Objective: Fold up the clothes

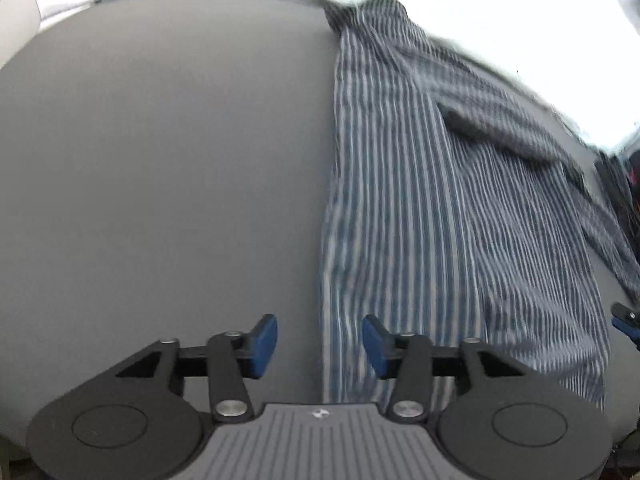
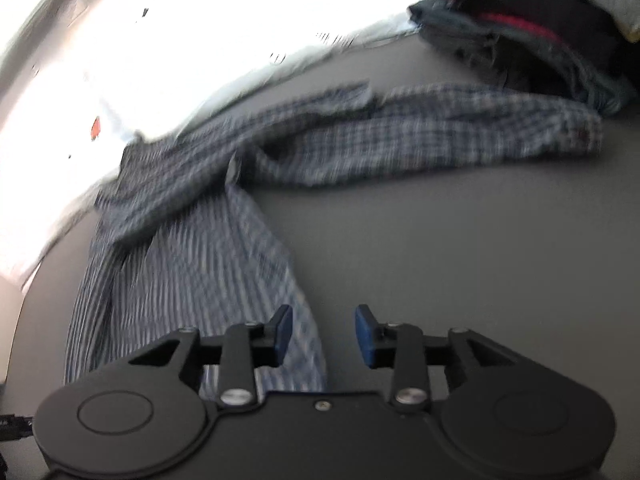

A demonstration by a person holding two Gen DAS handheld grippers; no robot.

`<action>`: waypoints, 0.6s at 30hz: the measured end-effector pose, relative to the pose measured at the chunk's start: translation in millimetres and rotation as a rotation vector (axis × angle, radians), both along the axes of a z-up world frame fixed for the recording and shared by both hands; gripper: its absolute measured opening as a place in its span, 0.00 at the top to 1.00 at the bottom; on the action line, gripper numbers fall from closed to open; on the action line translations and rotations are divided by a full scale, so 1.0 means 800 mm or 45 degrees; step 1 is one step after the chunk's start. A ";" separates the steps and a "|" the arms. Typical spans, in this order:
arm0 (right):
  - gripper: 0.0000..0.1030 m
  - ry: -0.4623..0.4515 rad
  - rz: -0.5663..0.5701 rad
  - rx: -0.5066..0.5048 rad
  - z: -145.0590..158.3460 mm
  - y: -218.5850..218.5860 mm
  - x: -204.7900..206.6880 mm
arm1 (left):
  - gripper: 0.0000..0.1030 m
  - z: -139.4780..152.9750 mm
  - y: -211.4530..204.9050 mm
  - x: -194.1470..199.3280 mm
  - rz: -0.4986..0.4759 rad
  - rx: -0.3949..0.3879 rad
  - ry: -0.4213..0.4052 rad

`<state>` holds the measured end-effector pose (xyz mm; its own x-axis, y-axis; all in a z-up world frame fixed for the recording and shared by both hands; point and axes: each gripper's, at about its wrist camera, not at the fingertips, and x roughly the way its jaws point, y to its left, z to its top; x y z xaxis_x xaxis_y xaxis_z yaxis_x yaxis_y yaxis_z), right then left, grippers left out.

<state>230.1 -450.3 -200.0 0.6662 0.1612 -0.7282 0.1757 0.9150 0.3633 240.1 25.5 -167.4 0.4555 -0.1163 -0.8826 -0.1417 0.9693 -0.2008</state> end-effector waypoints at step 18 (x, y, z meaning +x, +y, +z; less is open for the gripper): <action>0.60 -0.176 -0.445 0.308 -0.024 -0.066 0.207 | 0.18 -0.017 -0.031 0.291 0.008 0.189 -0.061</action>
<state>395.5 -503.0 -219.6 0.7994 0.0639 -0.5974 0.3939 0.6951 0.6014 472.7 0.3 -180.8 0.4976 0.0167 -0.8672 -0.1414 0.9880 -0.0621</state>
